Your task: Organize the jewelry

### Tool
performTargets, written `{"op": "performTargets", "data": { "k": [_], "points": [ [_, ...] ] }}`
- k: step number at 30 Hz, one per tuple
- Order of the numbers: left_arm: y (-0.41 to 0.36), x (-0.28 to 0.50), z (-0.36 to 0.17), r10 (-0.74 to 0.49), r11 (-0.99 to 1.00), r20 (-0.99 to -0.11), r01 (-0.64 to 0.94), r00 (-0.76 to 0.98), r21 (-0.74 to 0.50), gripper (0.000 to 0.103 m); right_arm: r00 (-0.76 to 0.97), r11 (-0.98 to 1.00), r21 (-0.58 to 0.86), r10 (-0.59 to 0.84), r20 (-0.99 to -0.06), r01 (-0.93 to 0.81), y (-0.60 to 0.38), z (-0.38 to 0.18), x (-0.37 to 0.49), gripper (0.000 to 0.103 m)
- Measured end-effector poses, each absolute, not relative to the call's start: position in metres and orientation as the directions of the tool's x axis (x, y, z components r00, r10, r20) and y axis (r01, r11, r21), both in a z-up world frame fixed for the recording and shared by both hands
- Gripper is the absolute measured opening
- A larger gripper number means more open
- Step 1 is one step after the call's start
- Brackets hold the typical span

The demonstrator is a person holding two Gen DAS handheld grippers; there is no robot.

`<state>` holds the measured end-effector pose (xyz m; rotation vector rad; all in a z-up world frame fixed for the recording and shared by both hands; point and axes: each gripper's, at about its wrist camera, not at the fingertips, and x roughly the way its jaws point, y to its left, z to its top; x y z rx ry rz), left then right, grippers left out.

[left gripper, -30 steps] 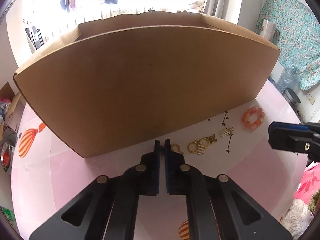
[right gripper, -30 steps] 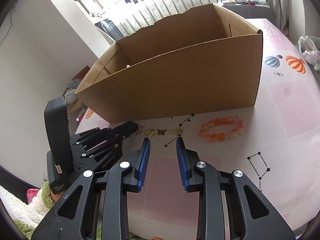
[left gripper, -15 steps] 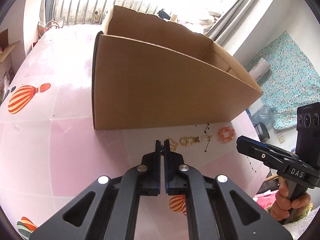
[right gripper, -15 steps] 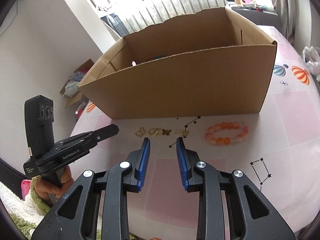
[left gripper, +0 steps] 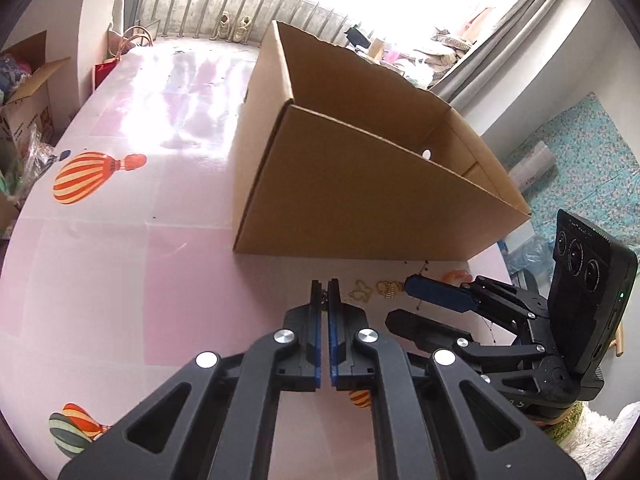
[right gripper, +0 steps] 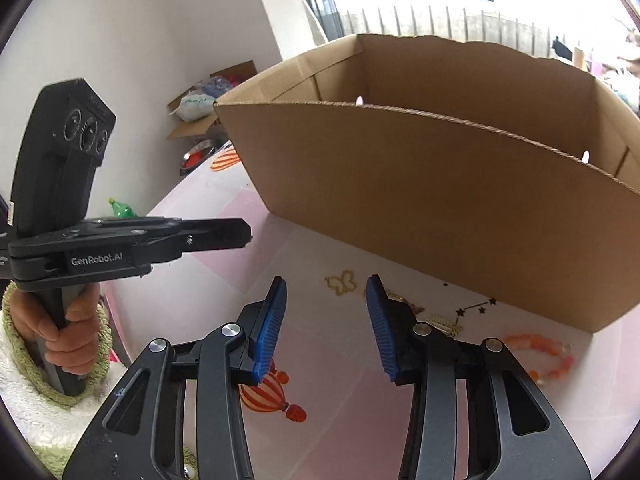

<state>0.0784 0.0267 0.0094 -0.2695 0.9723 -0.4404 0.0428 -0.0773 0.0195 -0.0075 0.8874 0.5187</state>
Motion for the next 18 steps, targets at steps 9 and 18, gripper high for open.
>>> {"op": "performTargets", "data": {
  "k": [9, 18],
  "points": [
    [0.021, 0.077, 0.006, -0.388, 0.921, -0.775, 0.184, 0.498, -0.343, 0.002, 0.448, 0.828, 0.163, 0.443, -0.777, -0.537, -0.066, 0.005, 0.066, 0.027],
    [0.022, 0.078, 0.005, -0.395, 0.919, -0.77, 0.201, 0.501, -0.34, 0.002, 0.449, 0.828, 0.128, 0.418, -0.789, -0.546, -0.053, 0.005, 0.076, 0.027]
  ]
}}
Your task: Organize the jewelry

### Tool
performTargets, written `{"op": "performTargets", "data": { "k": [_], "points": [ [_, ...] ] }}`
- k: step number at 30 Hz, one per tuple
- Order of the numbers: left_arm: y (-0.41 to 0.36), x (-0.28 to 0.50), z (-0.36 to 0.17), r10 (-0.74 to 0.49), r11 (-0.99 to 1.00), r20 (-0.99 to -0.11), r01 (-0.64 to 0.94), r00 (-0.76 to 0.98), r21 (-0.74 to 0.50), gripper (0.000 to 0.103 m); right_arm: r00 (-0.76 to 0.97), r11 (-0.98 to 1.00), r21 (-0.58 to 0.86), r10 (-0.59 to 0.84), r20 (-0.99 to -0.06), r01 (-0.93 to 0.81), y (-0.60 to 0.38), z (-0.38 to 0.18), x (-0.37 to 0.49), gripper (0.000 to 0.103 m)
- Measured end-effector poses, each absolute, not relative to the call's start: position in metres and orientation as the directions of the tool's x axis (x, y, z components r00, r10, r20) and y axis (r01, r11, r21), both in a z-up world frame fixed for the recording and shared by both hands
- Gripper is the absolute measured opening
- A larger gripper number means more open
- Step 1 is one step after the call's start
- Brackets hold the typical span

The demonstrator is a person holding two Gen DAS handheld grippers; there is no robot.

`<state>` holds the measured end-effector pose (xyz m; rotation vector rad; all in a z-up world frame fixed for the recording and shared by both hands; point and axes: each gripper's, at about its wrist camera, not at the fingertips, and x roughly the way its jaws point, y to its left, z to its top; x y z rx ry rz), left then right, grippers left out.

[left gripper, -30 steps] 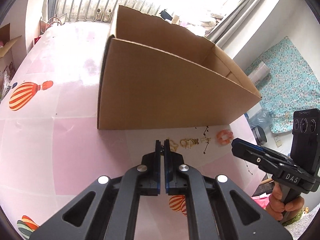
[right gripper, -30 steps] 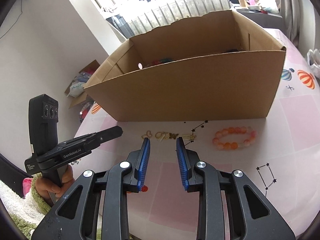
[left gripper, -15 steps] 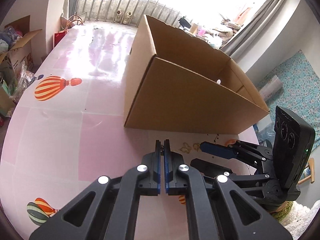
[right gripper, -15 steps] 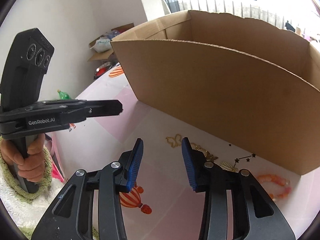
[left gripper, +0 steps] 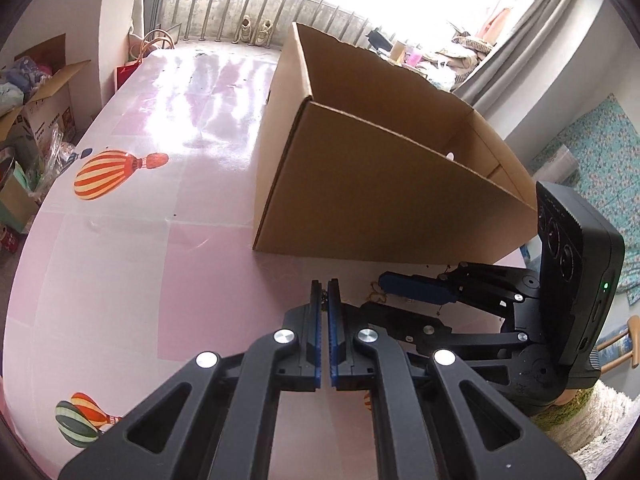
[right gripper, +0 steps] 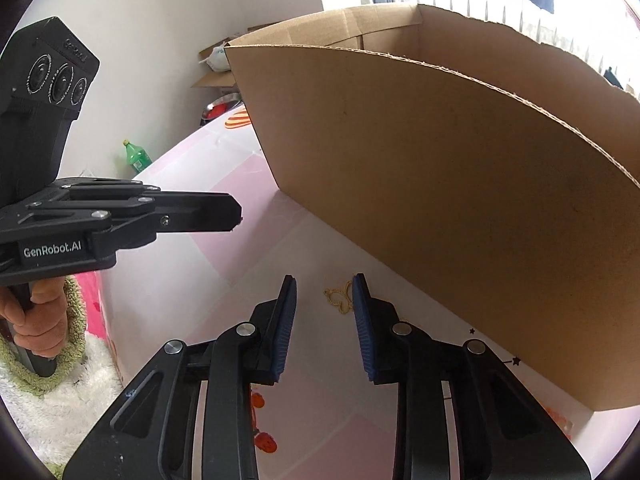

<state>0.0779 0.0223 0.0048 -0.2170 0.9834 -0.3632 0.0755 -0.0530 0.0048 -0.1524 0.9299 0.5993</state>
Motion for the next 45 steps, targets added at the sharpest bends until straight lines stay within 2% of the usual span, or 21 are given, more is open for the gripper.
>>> {"op": "performTargets", "data": {
  "k": [9, 11, 12, 13, 18, 22, 24, 27, 28, 30, 31, 34, 41, 45],
  "points": [
    [0.031, 0.082, 0.002, -0.417, 0.908, -0.765, 0.194, 0.492, -0.37, 0.002, 0.512, 0.848, 0.017, 0.335, -0.791, -0.53, -0.036, 0.002, 0.07, 0.027],
    [0.027, 0.084, -0.001, -0.404, 0.915, -0.777, 0.213, 0.483, -0.343, 0.002, 0.539, 0.854, -0.021, 0.308, -0.784, -0.519, -0.032, 0.001, 0.067, 0.023],
    [0.026, 0.084, -0.001, -0.397, 0.918, -0.78, 0.217, 0.485, -0.332, 0.002, 0.541, 0.858, -0.019, 0.307, -0.783, -0.514, -0.032, 0.001, 0.066, 0.014],
    [0.026, 0.085, -0.001, -0.394, 0.919, -0.779, 0.213, 0.487, -0.332, 0.002, 0.535, 0.863, -0.006, 0.308, -0.786, -0.505, -0.033, 0.002, 0.067, 0.01],
    [0.032, 0.082, -0.001, -0.415, 0.908, -0.743, 0.191, 0.525, -0.372, 0.002, 0.498, 0.882, 0.053, 0.312, -0.809, -0.468, -0.043, 0.0, 0.058, 0.003],
    [0.029, 0.084, -0.008, -0.416, 0.909, -0.763, 0.208, 0.495, -0.361, 0.002, 0.442, 0.889, 0.183, 0.376, -0.814, -0.42, -0.056, -0.002, 0.052, 0.0],
    [0.028, 0.084, -0.009, -0.408, 0.913, -0.769, 0.214, 0.493, -0.348, 0.002, 0.426, 0.887, 0.225, 0.399, -0.812, -0.402, -0.059, 0.0, 0.049, 0.0],
    [0.029, 0.08, -0.008, -0.41, 0.912, -0.752, 0.213, 0.516, -0.351, 0.002, 0.425, 0.885, 0.233, 0.406, -0.809, -0.403, -0.063, 0.005, 0.048, 0.007],
    [0.028, 0.08, -0.008, -0.404, 0.914, -0.753, 0.212, 0.519, -0.345, 0.002, 0.429, 0.887, 0.221, 0.398, -0.811, -0.405, -0.062, 0.007, 0.048, 0.01],
    [0.026, 0.08, -0.011, -0.402, 0.916, -0.762, 0.209, 0.507, -0.344, 0.002, 0.436, 0.891, 0.194, 0.379, -0.816, -0.411, -0.059, 0.01, 0.046, 0.028],
    [0.025, 0.08, -0.011, -0.4, 0.916, -0.767, 0.214, 0.502, -0.338, 0.002, 0.441, 0.89, 0.18, 0.372, -0.817, -0.418, -0.055, 0.011, 0.045, 0.029],
    [0.022, 0.079, -0.011, -0.357, 0.933, -0.788, 0.23, 0.502, -0.276, 0.002, 0.444, 0.884, 0.151, 0.363, -0.819, -0.444, -0.046, 0.011, 0.046, 0.03],
    [0.027, 0.079, -0.011, -0.352, 0.936, -0.784, 0.201, 0.511, -0.289, 0.002, 0.439, 0.891, 0.073, 0.291, -0.85, -0.449, -0.038, -0.001, 0.052, 0.03],
    [0.024, 0.078, -0.007, -0.333, 0.942, -0.788, 0.216, 0.518, -0.256, 0.002, 0.472, 0.888, -0.003, 0.242, -0.848, -0.46, -0.032, 0.0, 0.051, 0.023]
  ]
}}
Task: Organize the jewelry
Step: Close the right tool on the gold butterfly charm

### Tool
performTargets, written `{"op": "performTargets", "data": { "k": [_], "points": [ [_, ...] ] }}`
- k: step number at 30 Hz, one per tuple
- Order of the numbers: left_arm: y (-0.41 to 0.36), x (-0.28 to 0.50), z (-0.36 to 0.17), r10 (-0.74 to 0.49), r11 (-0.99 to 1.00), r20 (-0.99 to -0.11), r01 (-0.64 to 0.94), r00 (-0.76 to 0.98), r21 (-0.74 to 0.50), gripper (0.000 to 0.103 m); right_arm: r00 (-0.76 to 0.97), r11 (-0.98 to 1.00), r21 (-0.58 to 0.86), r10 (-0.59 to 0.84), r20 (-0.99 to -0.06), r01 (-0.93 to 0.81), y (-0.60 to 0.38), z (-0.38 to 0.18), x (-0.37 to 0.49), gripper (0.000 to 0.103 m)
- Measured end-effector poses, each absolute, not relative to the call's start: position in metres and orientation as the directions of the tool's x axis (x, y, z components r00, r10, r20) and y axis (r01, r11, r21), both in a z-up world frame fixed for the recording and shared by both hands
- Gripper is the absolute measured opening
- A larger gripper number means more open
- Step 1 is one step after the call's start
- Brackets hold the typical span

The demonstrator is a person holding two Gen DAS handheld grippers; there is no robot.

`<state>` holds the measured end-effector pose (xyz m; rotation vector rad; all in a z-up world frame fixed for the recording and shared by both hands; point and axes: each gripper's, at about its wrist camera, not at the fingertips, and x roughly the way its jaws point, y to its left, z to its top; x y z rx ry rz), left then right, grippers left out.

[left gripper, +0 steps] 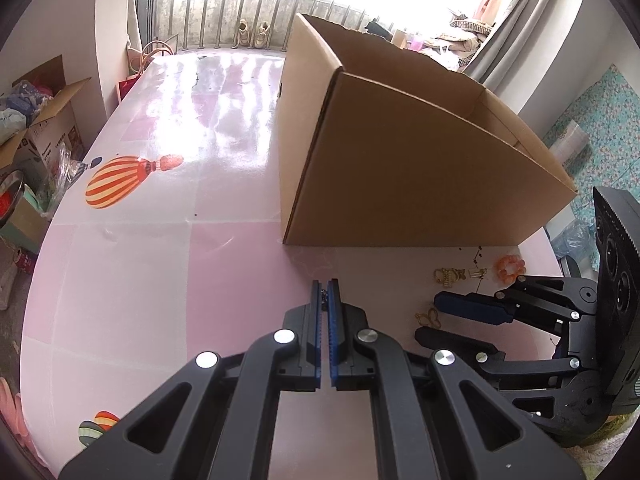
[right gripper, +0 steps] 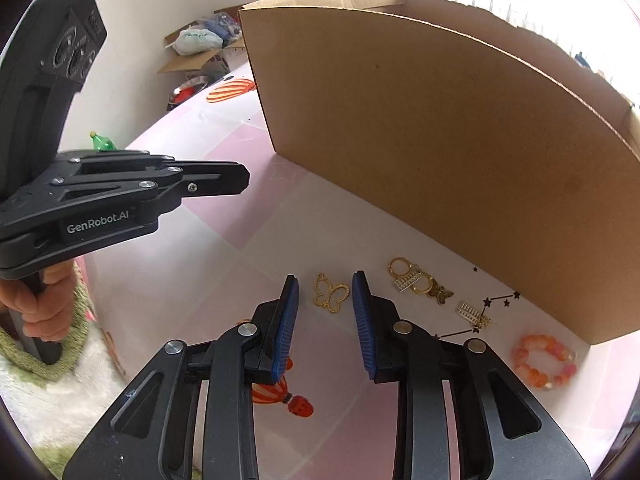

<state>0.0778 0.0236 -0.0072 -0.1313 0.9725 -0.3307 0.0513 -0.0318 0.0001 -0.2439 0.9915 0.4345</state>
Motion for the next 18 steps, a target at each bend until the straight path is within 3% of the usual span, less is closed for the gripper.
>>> {"op": "performTargets", "data": {
  "k": [2, 18],
  "points": [
    [0.024, 0.077, -0.006, -0.346, 0.938, -0.776, 0.213, 0.528, -0.274, 0.002, 0.47, 0.886, -0.018, 0.228, -0.853, -0.463, -0.026, 0.001, 0.053, 0.014],
    [0.021, 0.077, -0.009, -0.364, 0.931, -0.785, 0.222, 0.502, -0.289, 0.002, 0.471, 0.92, 0.157, 0.324, -0.82, -0.359, -0.049, 0.009, 0.054, 0.013]
  ]
}}
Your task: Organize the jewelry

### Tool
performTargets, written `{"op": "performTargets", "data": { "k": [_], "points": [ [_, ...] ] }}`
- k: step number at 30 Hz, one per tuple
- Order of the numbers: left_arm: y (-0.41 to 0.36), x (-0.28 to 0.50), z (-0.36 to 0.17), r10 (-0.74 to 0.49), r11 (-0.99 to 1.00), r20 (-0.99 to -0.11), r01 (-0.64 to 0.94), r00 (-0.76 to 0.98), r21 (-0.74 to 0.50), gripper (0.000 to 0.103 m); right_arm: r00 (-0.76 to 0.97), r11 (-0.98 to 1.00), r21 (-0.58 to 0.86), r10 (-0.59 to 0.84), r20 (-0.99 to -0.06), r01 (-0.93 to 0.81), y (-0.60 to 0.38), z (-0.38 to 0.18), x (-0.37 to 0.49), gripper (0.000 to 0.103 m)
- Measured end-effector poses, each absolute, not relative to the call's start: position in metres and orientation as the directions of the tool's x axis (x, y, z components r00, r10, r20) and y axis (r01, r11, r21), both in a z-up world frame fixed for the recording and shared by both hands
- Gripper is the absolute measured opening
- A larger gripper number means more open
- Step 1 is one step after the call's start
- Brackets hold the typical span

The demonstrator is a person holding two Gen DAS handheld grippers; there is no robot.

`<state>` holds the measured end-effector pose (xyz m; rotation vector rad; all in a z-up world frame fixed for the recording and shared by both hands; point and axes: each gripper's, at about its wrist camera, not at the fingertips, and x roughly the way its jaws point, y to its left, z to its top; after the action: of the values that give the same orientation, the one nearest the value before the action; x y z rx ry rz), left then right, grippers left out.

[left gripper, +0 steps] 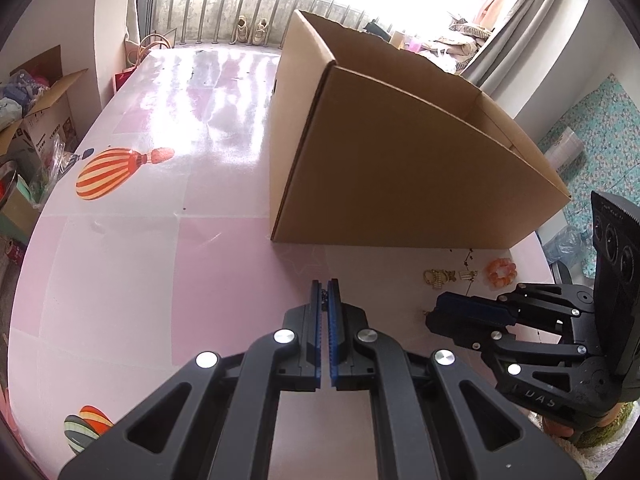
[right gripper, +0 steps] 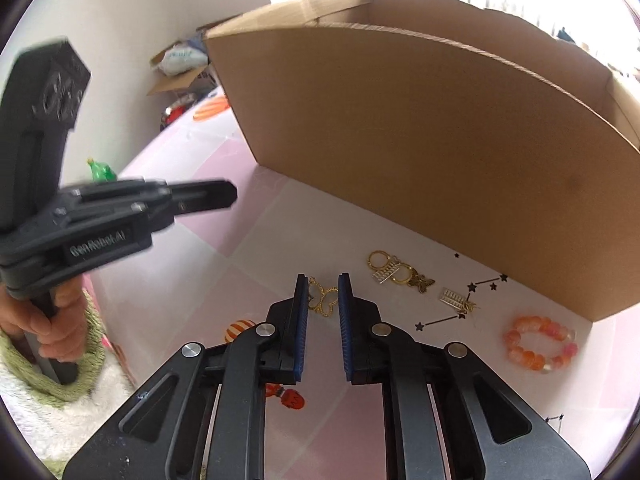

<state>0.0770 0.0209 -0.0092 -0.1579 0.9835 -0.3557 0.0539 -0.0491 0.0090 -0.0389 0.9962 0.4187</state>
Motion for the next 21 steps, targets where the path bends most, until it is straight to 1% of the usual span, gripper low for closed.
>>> {"op": "performTargets", "data": {
  "k": [3, 6, 9, 14, 17, 19, 21],
  "points": [
    [0.017, 0.074, -0.003, -0.35, 0.935, -0.781, 0.248, 0.516, -0.255, 0.002, 0.489, 0.92, 0.184, 0.343, -0.802, -0.345, -0.061, 0.012, 0.049, 0.013],
    [0.019, 0.07, 0.003, -0.363, 0.931, -0.76, 0.244, 0.539, -0.272, 0.002, 0.49, 0.919, 0.197, 0.353, -0.797, -0.341, -0.071, 0.02, 0.043, 0.013],
    [0.025, 0.061, 0.026, -0.432, 0.902, -0.714, 0.281, 0.551, -0.328, 0.002, 0.525, 0.917, 0.185, 0.359, -0.772, -0.354, -0.091, 0.049, 0.033, 0.013],
    [0.031, 0.056, 0.087, -0.496, 0.865, -0.642, 0.397, 0.585, -0.307, 0.002, 0.606, 0.902, 0.221, 0.416, -0.678, -0.372, -0.112, 0.104, 0.03, 0.013],
    [0.034, 0.068, 0.117, -0.554, 0.829, -0.593, 0.454, 0.584, -0.327, 0.002, 0.623, 0.893, 0.228, 0.437, -0.649, -0.389, -0.118, 0.134, 0.045, 0.013],
    [0.03, 0.088, 0.129, -0.608, 0.79, -0.583, 0.486, 0.539, -0.374, 0.002, 0.624, 0.896, 0.211, 0.427, -0.655, -0.392, -0.121, 0.148, 0.061, 0.013],
    [0.02, 0.114, 0.134, -0.64, 0.76, -0.609, 0.499, 0.468, -0.416, 0.002, 0.609, 0.893, 0.214, 0.43, -0.667, -0.396, -0.128, 0.153, 0.079, 0.013]
  ]
}}
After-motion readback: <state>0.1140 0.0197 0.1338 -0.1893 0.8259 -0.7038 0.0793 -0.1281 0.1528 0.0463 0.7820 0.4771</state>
